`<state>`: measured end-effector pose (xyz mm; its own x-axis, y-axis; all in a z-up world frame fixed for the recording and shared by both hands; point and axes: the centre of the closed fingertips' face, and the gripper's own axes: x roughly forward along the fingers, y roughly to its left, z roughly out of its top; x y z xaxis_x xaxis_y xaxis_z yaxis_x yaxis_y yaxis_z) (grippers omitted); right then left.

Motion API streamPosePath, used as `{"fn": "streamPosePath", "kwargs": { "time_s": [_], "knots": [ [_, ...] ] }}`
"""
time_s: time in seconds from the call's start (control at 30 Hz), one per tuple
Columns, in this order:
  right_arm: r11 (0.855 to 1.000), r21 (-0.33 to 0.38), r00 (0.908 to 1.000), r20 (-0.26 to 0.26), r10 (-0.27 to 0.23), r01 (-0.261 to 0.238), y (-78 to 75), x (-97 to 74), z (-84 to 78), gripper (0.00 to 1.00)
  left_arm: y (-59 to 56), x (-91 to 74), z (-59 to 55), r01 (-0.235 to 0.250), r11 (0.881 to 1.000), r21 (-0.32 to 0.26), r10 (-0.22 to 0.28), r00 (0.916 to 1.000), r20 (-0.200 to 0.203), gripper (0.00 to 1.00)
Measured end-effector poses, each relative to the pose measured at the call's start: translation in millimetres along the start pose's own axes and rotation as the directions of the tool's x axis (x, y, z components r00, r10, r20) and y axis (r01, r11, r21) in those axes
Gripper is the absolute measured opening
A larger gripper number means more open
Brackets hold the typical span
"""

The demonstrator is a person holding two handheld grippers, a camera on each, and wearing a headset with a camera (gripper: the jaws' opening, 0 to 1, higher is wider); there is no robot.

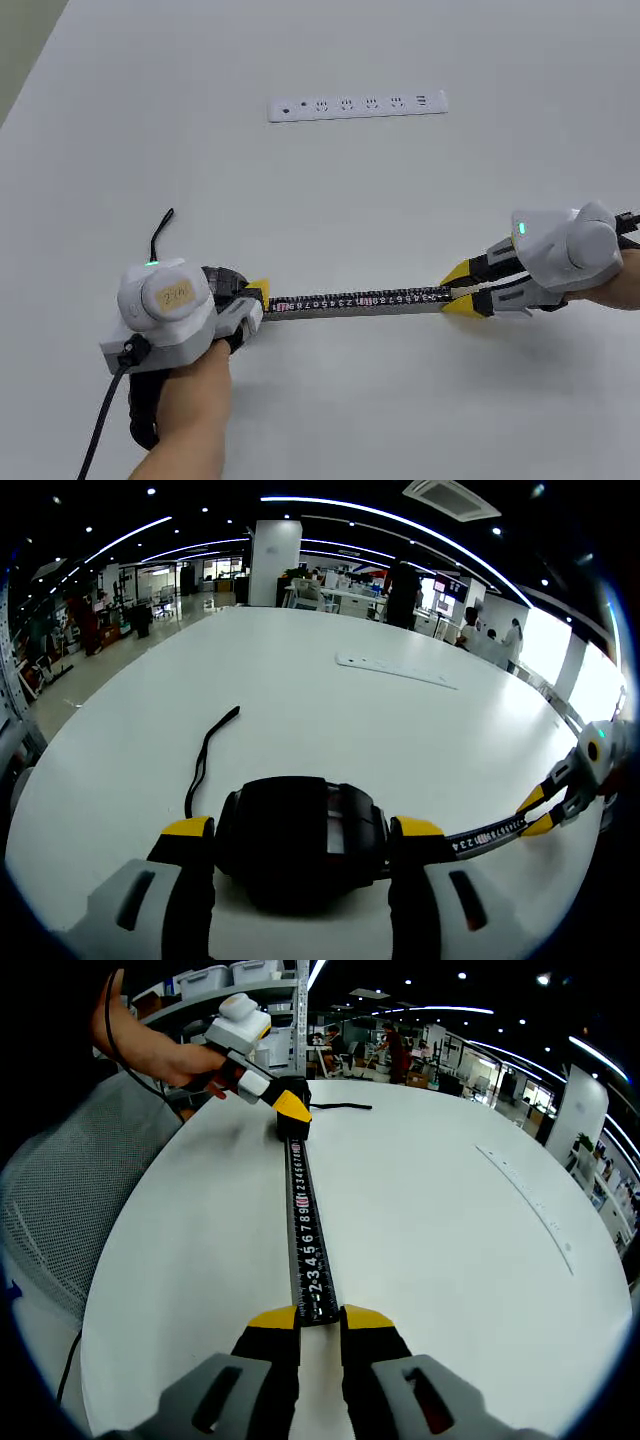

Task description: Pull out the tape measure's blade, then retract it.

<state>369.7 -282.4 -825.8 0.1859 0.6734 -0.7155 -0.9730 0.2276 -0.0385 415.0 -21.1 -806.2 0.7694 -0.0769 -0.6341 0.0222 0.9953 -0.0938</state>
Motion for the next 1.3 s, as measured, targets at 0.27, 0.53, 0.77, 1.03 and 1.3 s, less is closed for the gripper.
{"fn": "streamPosePath", "kwargs": {
  "time_s": [0.27,0.53,0.77,1.03,1.3],
  "knots": [
    [1.000,-0.003,1.0000,0.000,0.001,-0.001,0.3,0.0,0.4,0.15,0.6,1.3,-1.5,-0.016,1.000,-0.006,0.016,0.9985,-0.052,0.67],
    [1.000,-0.007,1.0000,-0.002,0.000,0.000,0.8,0.1,1.1,0.15,1.5,0.2,-5.0,-0.042,0.999,0.030,0.045,0.9958,-0.080,0.66],
    [1.000,-0.023,0.9999,-0.013,0.001,-0.001,0.4,0.8,0.6,0.15,2.5,0.8,-5.3,-0.039,0.997,0.066,0.044,0.9957,-0.081,0.65],
    [1.000,-0.020,1.0000,-0.007,0.001,-0.001,0.2,2.3,2.1,0.15,3.0,1.4,-4.9,-0.037,0.998,0.045,0.041,0.9964,-0.074,0.66],
    [1.000,-0.023,1.0000,-0.004,0.004,-0.004,0.3,3.8,3.2,0.15,1.3,-4.7,-7.4,-0.034,0.999,0.031,0.037,0.9965,-0.075,0.67]
  ]
}}
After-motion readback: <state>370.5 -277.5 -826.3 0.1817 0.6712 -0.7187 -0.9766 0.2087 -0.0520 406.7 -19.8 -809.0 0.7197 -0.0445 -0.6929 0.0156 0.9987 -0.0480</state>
